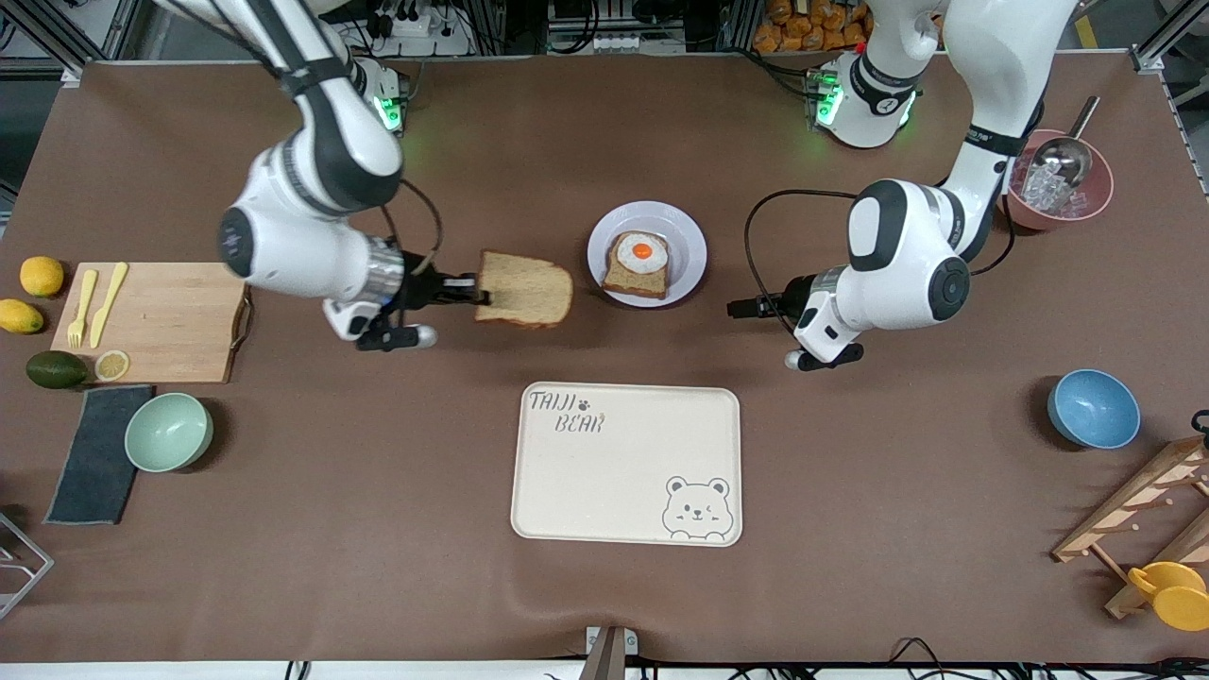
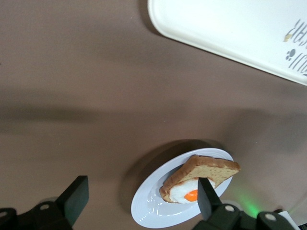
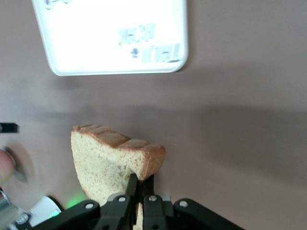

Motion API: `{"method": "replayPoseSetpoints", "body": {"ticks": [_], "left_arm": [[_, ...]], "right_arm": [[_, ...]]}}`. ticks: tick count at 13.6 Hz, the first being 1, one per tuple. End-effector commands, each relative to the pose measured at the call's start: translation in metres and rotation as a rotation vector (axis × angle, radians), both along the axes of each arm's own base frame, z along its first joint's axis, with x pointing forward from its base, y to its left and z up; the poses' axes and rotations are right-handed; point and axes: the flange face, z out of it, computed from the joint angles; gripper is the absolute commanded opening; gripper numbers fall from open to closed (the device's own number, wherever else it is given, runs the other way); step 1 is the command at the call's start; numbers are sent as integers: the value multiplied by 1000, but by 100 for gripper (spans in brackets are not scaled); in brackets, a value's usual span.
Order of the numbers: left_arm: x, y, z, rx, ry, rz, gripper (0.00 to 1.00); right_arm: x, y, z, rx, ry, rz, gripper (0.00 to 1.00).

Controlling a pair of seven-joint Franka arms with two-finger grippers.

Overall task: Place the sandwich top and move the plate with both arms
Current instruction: 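Lower the bread slice onto the egg toast with the right gripper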

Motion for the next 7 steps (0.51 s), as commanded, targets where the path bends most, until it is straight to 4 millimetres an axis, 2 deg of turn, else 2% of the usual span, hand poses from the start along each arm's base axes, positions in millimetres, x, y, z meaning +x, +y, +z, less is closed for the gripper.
{"method": "replayPoseSetpoints", "body": {"ticks": [1,4,7], "left_arm": [[-11,1,-1,1,6,28,100],[-14,-1,-2,1,10,21,100],[-21,-3,-6,3,19,9,100]], "right_arm": [[-31,40,-15,25,-24,-50,0],[-50,64,-33,32,-38,-65,0],[-76,96,-67,21,-73,-78,0]]}}
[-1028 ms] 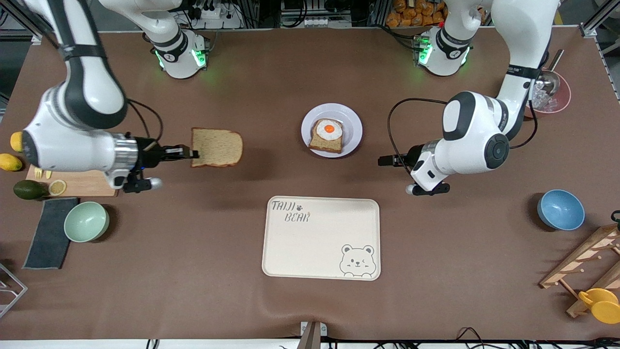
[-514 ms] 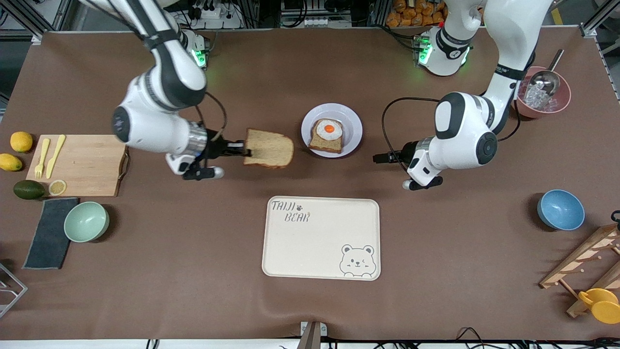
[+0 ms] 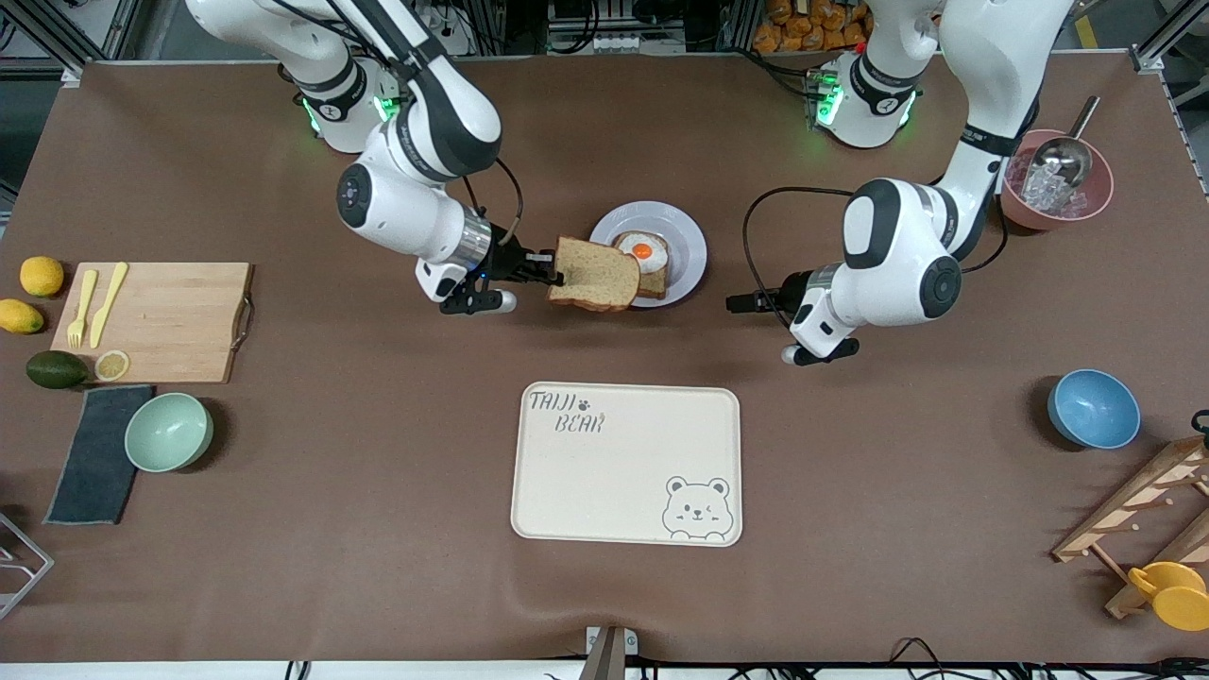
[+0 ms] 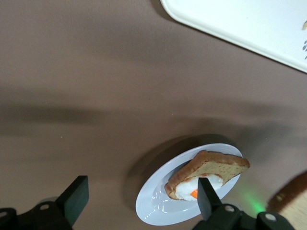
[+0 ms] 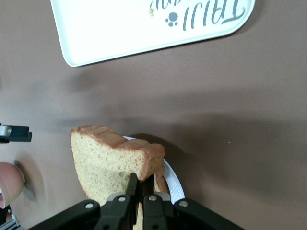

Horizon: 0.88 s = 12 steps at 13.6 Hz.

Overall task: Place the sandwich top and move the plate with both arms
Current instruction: 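Lower the bread slice onto the egg toast with the right gripper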

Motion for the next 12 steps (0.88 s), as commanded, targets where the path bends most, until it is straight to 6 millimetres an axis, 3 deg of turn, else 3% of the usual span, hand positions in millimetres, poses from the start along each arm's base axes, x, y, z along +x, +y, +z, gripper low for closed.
{"method": "replayPoseSetpoints", "body": {"ticks": [1,7,12], "left_arm": [[-10,0,5,-3,-6,20,100],[-12,1,-3,-4,-7,12,100],[-22,2,-12,-8,-1,-27,100]], "right_arm": [[-21,22,-28,2,-22,-3,0],[-71,51,-57,10,-54,26,0],[-93,66,-77,-21,-75,12,0]]}}
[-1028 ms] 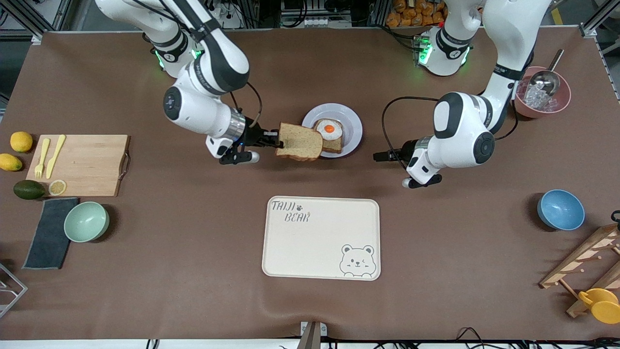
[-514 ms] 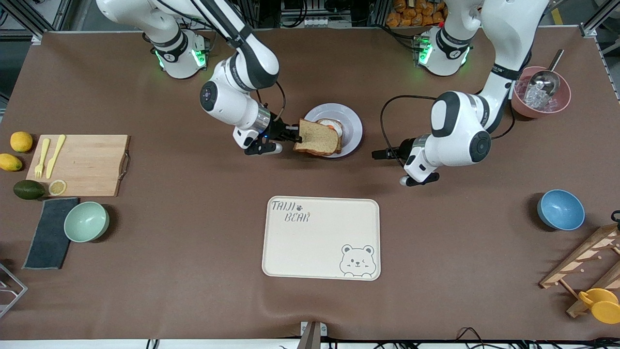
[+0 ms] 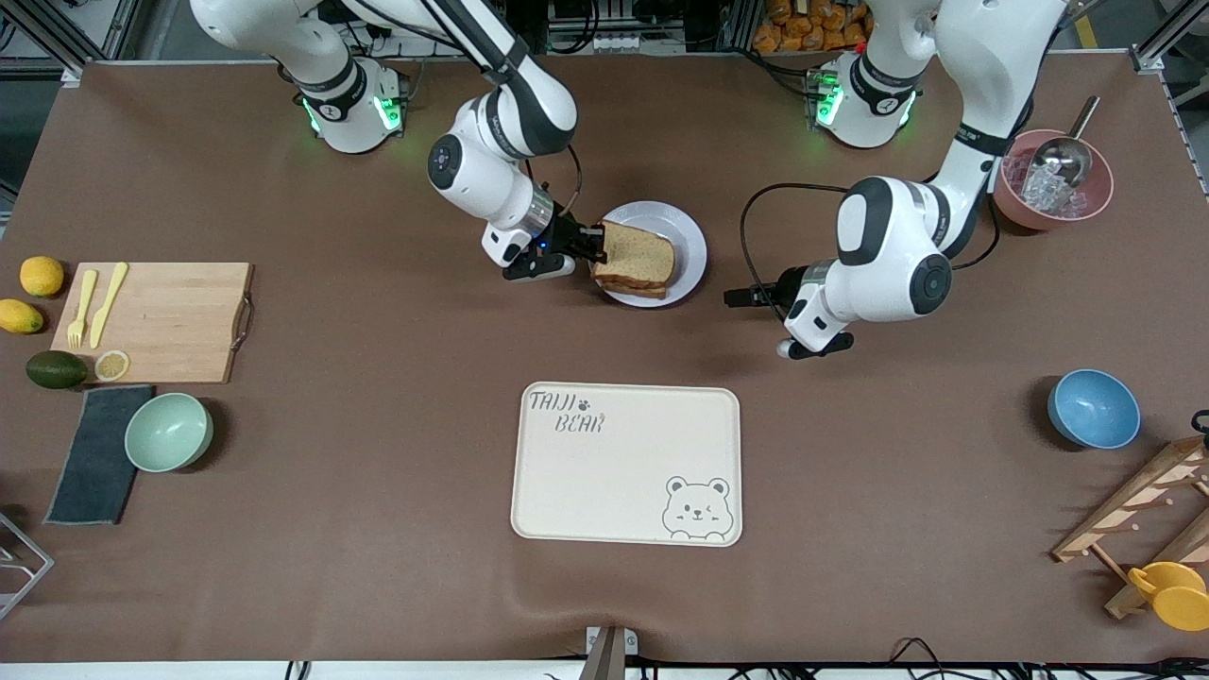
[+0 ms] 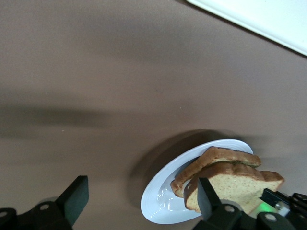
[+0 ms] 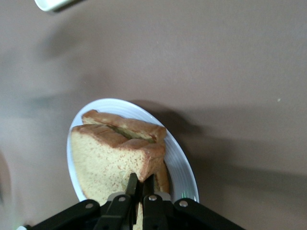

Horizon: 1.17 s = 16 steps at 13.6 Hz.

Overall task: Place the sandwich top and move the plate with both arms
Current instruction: 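Lower the bread slice onto the egg toast with the right gripper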

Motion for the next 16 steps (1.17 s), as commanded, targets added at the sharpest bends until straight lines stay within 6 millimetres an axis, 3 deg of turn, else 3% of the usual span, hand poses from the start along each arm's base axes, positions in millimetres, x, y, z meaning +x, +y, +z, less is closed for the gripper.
{"method": "replayPoseSetpoints", "body": {"ticks": [1,4,5,6,7,10,12,16], "left_arm": [[-16,5,-4,-24,-21,-47,100],[-18,11,-7,-44,-29,-69,100],[-18,10,-7,-57,-26,-59,100],[-19,9,-9,-73,-22,-53,100],[-20,7,-12,-88,-23,-65,100],[-22,7,-21,-150,-43,-106,100],[-23,8,-27,-183,-50,-120,100],[-28,13,-44,-297,-88,-167,100]], "right_arm": [[-6,1,-3,2,-11,-13,0],[-4,2,-3,18,7,-47,1],[-4,2,-3,25,13,-61,9],[-3,2,-2,28,18,-73,28],[-1,0,-2,28,20,-77,40],[11,-1,4,45,24,-107,41],[17,-5,5,48,25,-118,48],[45,-26,12,89,75,-144,55]]}}
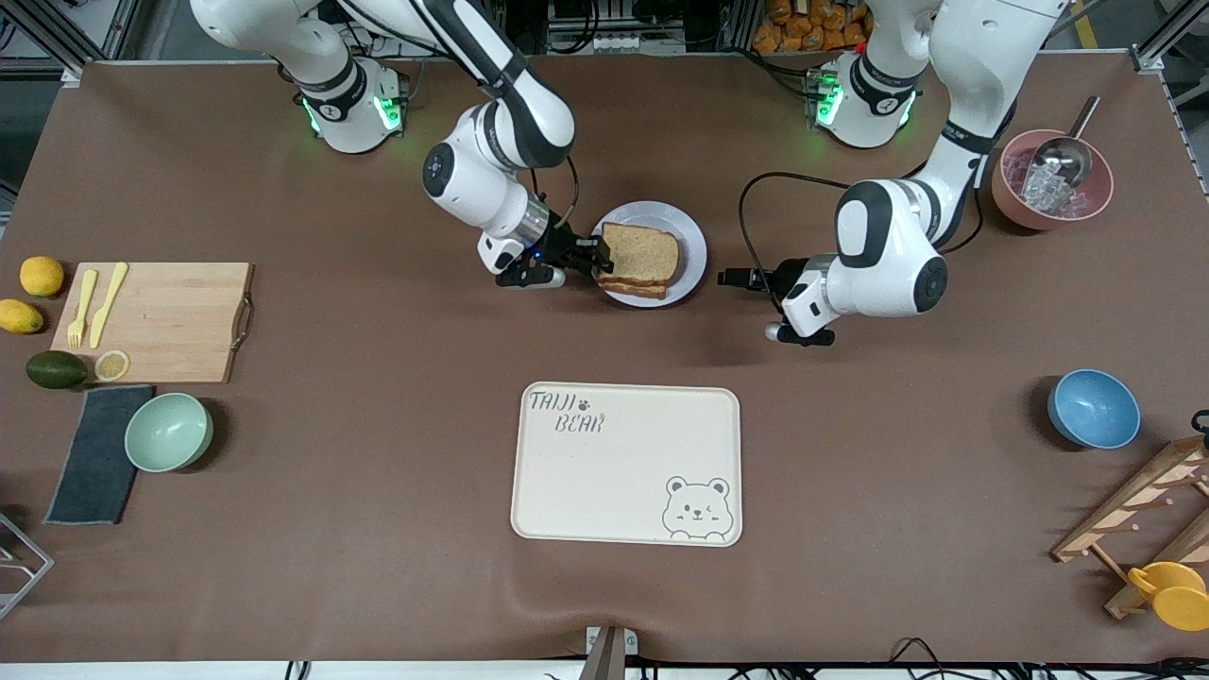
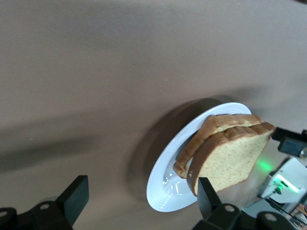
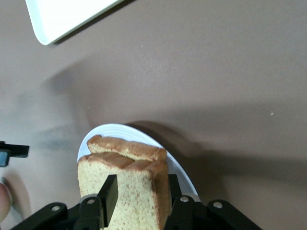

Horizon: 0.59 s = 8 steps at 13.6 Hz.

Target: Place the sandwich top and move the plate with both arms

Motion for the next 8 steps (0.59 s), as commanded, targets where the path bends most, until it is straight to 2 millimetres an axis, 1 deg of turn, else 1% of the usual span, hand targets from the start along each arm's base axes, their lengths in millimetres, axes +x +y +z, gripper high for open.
{"method": "replayPoseSetpoints", "body": {"ticks": [1,2,3,4,5,7,8], "left_arm": [[-8,5,-13,-108,-34,-14,100],[-12,4,-18,-140,-38,-11,100],[-16,4,-24,-163,-46,-21,100],[-17,5,-26,-183,-55,-23,100],[-21,7,-31,-200,-62,-36,100],[-24,15,-39,-238,-76,-20,100],[-27,15,-42,-264,-80,-19,100]], "right_arm": [[26,-16,14,55,30,-39,64],[38,-22,19,70,31,-51,79],[48,-25,24,81,24,-59,100],[57,-25,30,77,0,-44,100],[68,-31,35,76,-17,-46,100],[89,-48,42,94,-6,-50,100],[104,-62,47,95,-5,-36,100]]}}
